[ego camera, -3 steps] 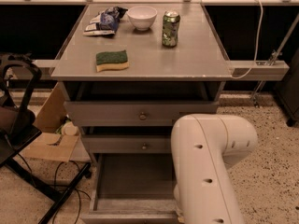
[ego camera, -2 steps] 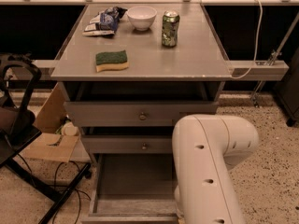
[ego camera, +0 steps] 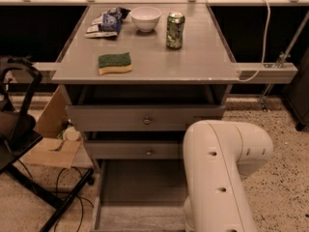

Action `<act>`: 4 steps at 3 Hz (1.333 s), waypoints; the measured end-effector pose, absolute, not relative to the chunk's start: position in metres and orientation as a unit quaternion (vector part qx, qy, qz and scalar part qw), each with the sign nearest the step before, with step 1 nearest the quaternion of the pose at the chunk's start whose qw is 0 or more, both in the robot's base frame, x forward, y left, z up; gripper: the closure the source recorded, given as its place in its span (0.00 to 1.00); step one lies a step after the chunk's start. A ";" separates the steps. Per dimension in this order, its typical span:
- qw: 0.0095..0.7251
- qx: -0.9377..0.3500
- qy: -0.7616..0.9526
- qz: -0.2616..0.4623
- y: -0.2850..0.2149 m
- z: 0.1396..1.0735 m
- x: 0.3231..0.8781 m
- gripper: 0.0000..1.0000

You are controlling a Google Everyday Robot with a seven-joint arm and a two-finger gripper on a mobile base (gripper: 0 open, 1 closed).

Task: Open bottom drawer

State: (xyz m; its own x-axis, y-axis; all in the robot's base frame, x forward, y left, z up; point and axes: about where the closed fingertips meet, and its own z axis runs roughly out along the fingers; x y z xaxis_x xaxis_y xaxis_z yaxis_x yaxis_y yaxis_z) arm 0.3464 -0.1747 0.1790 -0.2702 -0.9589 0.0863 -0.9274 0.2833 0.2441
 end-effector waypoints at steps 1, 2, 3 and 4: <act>0.109 0.594 -0.794 -0.072 -0.174 0.179 0.347 1.00; 0.118 0.587 -0.797 -0.079 -0.177 0.179 0.332 0.77; 0.118 0.587 -0.797 -0.079 -0.175 0.179 0.332 0.53; 0.118 0.587 -0.797 -0.079 -0.175 0.179 0.332 0.31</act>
Offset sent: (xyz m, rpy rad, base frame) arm -0.2520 -0.0953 0.0146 -0.0381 0.3545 -0.2230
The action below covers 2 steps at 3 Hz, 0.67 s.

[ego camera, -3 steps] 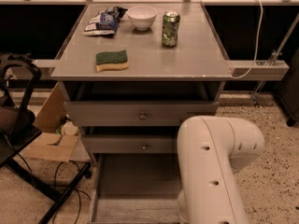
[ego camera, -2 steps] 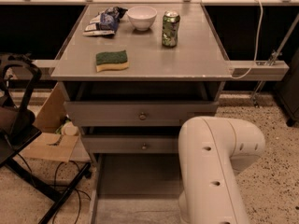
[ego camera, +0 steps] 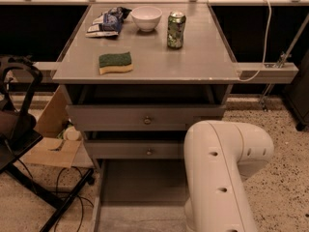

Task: Open bottom drawer

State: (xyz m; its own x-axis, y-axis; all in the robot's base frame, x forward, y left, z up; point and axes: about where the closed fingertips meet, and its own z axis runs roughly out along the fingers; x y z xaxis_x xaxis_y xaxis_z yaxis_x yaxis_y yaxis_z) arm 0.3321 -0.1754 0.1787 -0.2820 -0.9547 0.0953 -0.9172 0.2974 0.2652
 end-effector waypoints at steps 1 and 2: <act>0.118 0.588 -0.796 -0.080 -0.175 0.179 0.332 0.07; 0.093 0.596 -0.793 -0.083 -0.182 0.204 0.335 0.00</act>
Offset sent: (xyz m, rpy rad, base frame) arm 0.0161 -0.0241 0.0829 0.1163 -0.1112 0.0395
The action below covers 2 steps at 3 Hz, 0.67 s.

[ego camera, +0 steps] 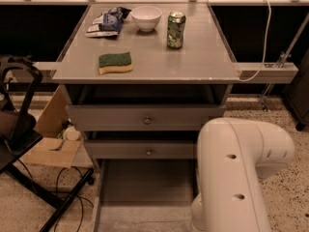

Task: Open bottom drawer

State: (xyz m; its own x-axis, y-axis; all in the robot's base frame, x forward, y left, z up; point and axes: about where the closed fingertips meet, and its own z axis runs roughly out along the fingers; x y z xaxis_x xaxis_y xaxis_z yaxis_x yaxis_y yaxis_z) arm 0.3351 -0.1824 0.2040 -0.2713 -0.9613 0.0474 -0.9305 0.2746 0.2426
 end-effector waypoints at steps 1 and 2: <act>0.063 0.613 -0.783 -0.089 -0.198 0.252 0.326 0.00; 0.006 0.609 -0.789 -0.083 -0.220 0.310 0.331 0.00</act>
Offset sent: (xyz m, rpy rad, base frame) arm 0.0220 -0.0937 0.2068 0.2284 -0.2891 0.1141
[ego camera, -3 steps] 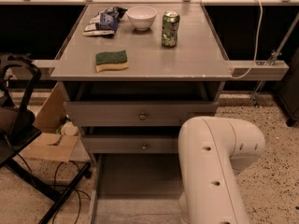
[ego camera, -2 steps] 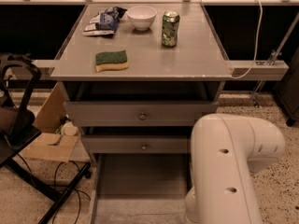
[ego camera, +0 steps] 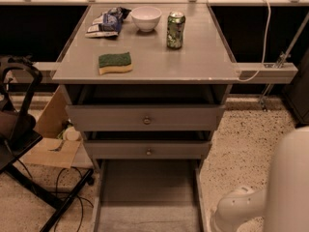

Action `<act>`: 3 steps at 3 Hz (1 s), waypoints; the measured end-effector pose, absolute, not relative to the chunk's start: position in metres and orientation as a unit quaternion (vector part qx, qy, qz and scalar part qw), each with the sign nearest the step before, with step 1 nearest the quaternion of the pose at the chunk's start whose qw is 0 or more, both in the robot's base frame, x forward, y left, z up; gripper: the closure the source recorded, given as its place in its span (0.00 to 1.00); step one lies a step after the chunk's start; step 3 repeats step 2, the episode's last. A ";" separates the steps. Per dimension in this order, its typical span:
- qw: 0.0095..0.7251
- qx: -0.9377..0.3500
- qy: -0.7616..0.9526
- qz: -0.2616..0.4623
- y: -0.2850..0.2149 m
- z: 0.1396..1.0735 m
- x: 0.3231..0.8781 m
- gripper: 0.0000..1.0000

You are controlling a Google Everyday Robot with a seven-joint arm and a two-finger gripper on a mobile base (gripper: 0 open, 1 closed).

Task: Open bottom drawer

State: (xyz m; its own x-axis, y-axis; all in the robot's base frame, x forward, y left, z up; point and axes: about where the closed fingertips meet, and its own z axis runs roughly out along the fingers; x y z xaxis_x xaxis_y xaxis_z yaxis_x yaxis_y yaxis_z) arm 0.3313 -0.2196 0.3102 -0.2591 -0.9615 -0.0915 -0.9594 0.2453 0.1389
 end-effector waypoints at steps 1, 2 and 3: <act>-0.066 0.609 -0.787 -0.069 -0.256 0.357 0.303 0.00; -0.121 0.606 -0.785 -0.050 -0.281 0.358 0.256 0.00; -0.121 0.606 -0.785 -0.050 -0.281 0.358 0.256 0.00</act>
Offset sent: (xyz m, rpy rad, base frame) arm -0.1339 -0.0966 0.0525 0.1487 -0.3935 -0.0286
